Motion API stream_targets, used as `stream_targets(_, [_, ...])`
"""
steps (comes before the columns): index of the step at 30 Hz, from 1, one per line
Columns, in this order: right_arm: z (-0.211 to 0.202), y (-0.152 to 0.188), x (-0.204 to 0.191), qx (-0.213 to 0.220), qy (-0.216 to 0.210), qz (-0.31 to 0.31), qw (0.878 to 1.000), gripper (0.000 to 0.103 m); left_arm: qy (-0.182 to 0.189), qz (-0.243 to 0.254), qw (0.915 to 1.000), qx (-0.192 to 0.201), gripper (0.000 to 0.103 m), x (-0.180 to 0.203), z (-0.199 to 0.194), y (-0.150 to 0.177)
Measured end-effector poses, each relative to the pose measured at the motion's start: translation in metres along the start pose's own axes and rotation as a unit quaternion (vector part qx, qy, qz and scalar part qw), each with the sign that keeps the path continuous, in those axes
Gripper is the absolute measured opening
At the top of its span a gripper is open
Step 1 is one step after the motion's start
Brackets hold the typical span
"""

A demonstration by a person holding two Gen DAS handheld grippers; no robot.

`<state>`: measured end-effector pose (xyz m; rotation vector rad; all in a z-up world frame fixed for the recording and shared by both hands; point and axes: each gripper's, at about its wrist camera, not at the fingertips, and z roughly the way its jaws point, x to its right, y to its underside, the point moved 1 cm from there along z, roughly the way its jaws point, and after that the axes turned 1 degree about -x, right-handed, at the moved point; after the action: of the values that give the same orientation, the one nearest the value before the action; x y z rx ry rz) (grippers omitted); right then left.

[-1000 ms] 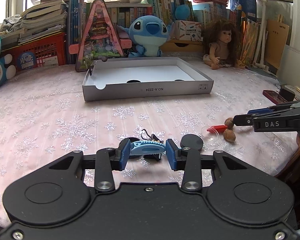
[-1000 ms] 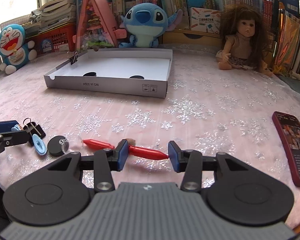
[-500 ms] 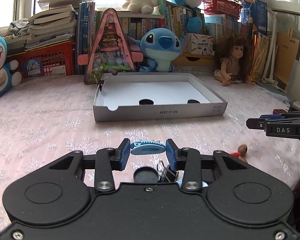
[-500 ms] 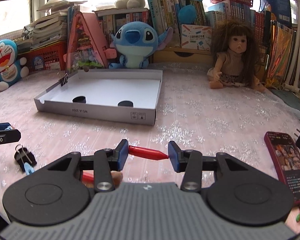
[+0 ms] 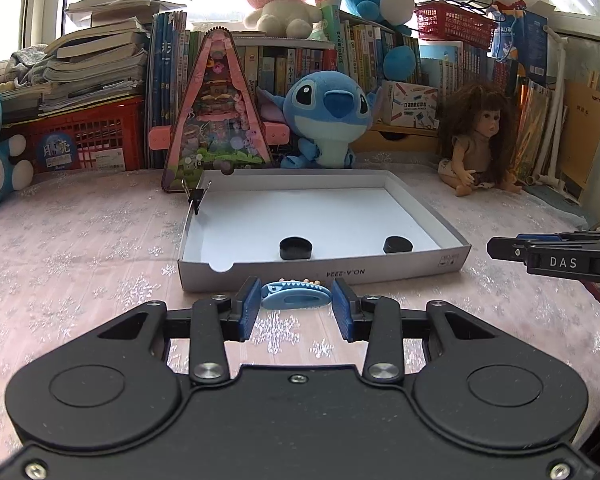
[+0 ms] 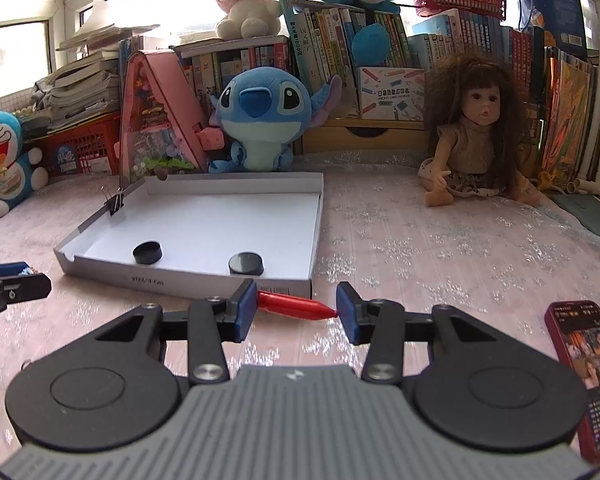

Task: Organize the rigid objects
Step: 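Carry the hair clip and red crayon into the white tray and open both tools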

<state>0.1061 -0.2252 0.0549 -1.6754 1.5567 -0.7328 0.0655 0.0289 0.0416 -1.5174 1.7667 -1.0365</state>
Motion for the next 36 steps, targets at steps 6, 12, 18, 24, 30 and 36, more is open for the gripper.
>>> stream_targets(6, [0.016,-0.017,-0.004,0.009,-0.001,-0.004,1.000,0.049,-0.005,-0.002,1.0000,0.007,0.037,-0.002,0.019,-0.021])
stream_targets(12, [0.034,-0.031,-0.010,0.006,-0.014,-0.006,1.000,0.049,-0.006,-0.011,0.9999,-0.001,0.037,-0.004,0.045,-0.039])
stream_targets(18, [0.056,-0.044,-0.010,-0.011,-0.037,0.023,0.999,0.049,-0.012,-0.020,0.9996,-0.013,0.037,-0.007,0.072,-0.050])
stream_targets(24, [0.077,-0.053,-0.013,-0.015,-0.053,0.025,0.998,0.049,-0.017,-0.024,0.9993,-0.023,0.037,-0.012,0.099,-0.061])
stream_targets(30, [0.099,-0.068,-0.010,-0.030,-0.070,0.037,0.996,0.049,-0.027,-0.035,0.9984,-0.036,0.037,-0.023,0.126,-0.075])
stream_targets(36, [0.125,-0.073,-0.009,-0.068,-0.093,0.057,0.992,0.049,-0.026,-0.055,0.9959,-0.067,0.037,-0.031,0.153,-0.079])
